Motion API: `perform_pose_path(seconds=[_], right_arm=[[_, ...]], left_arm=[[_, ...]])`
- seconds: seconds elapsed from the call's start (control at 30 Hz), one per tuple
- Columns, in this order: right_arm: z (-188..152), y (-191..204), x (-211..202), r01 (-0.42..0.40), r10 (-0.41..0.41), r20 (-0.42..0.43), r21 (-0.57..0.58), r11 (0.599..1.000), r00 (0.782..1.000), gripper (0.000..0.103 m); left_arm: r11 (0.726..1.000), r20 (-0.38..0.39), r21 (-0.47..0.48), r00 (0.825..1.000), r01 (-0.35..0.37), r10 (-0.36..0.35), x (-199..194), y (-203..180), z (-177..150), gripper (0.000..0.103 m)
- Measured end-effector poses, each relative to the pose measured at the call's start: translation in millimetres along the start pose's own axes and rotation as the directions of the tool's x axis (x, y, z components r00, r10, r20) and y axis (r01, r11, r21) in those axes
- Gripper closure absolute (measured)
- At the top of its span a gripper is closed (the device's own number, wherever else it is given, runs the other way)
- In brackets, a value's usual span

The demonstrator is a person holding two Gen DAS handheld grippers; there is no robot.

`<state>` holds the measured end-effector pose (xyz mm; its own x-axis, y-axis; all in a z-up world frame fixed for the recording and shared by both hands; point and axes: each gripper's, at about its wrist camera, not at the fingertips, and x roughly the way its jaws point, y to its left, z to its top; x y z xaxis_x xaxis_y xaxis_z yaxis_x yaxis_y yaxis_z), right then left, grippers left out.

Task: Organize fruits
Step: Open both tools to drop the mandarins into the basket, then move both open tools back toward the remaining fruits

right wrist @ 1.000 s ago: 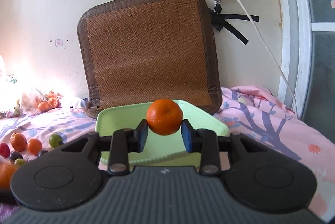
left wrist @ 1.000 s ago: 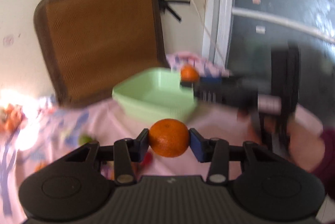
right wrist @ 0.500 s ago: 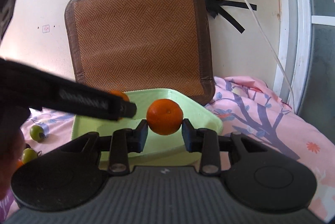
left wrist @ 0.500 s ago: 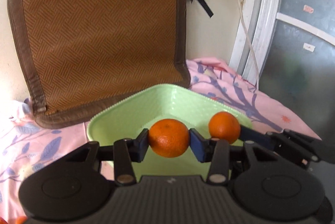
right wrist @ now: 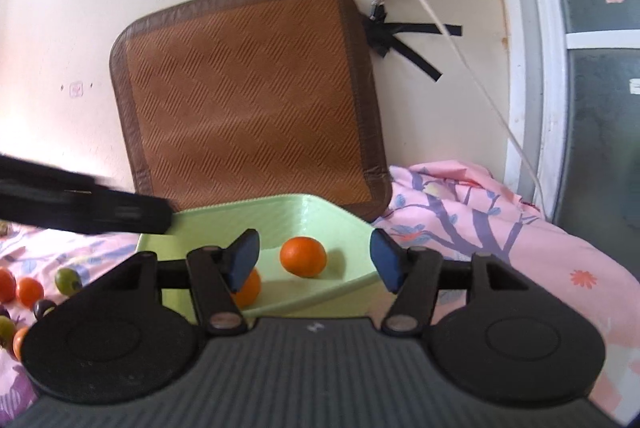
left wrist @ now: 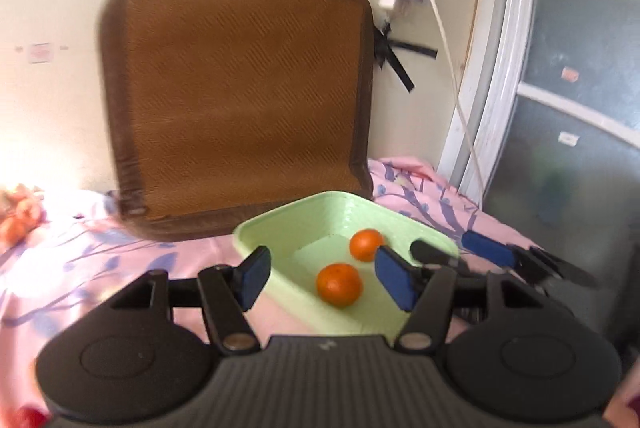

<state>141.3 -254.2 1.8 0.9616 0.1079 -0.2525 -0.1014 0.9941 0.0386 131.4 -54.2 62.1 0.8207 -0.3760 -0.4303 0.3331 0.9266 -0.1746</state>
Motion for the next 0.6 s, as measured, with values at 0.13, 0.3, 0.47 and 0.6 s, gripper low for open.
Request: perform_pose_path(seconds=[0.13, 0.3, 0.47, 0.6], right_arm=[[-1, -1, -8, 0.034, -0.035, 0.056, 0.006, 0.999, 0.998, 0.040], [4, 1, -29, 0.027, -0.030, 0.059, 0.052, 0.998, 0.998, 0.051], [-4, 23, -63, -0.108, 0.106, 0.036, 0.067, 0.992, 0.994, 0.052], [-14, 47, -71, -0.165, 0.168, -0.029, 0.095, 0.982, 0.985, 0.051]], left_arm=[[0.998, 0.006, -0.001, 0.998, -0.068, 0.068, -64, 33, -30, 0.044], [0.979, -0.005, 0.015, 0.979, -0.205, 0.205, -119, 65, -69, 0.044], [0.953, -0.030, 0.005, 0.952, -0.304, 0.304, -125, 86, -94, 0.044], [0.960, -0.036, -0.031, 0.960, -0.279, 0.278, -121, 94, -99, 0.044]])
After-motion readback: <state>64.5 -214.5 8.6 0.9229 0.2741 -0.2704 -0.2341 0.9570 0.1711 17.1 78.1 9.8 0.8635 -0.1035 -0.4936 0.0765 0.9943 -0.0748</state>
